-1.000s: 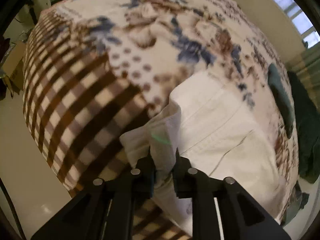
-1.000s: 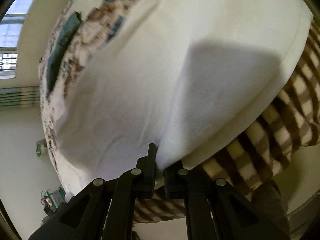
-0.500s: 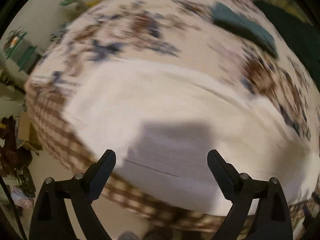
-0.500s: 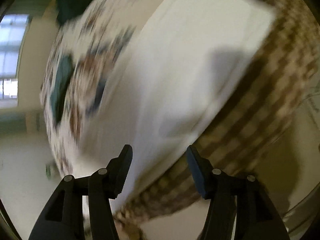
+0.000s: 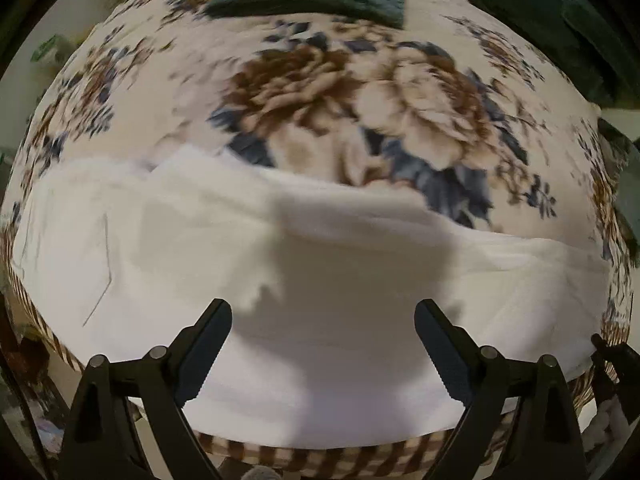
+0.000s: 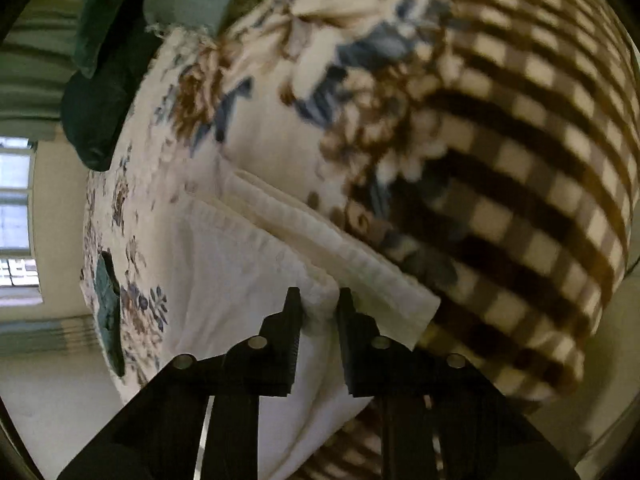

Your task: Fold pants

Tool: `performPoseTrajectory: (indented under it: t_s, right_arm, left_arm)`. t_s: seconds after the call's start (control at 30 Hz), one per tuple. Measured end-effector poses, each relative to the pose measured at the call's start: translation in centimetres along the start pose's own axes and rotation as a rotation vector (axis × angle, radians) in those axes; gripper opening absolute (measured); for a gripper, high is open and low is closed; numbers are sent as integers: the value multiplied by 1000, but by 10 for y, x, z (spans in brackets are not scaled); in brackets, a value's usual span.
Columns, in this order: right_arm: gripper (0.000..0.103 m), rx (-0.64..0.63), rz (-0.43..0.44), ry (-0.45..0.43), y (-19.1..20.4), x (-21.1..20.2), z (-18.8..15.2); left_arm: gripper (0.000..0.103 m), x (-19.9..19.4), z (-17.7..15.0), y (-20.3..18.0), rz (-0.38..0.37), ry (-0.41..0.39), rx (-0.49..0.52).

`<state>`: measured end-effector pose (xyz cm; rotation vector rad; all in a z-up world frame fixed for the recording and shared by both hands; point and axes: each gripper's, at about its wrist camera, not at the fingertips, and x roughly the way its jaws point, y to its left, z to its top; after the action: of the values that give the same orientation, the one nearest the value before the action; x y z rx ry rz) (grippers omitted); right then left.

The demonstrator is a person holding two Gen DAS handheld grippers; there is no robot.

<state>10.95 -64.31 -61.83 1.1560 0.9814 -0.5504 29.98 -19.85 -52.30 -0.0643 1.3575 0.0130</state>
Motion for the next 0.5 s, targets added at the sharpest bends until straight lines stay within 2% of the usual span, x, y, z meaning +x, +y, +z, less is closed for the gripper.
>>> performPoseTrajectory:
  t_s: [0.13,0.2,0.27,0.33,0.37,0.43,0.5]
  right_arm:
    - [10,25,4,-78,-7,-39,-8]
    - [10,37,-8,-84,-17,-52,-11]
    - [10,11,-57,-38,-26,-44,-12]
    - [12,-20,-137,72,-35,-23,-12]
    - [16,3,-133,118,-39,-17,-11]
    - [22,11,-137,152,-35,-24,-8]
    - [41,-76,-186,133,-16,-40,-9]
  left_arm:
    - [94,-4,-1,-15,18,-14,43]
    - [94,-2,-2,-18,31,-11,55]
    - [94,3,-3,-16,40,0,51]
    - [94,9,-4,-12,48,15,43]
    - [94,11,-5,-10,52,20,38]
    - [94,11,-9,1,62,23,21]
    - [94,6,-12,17,66,19,-7]
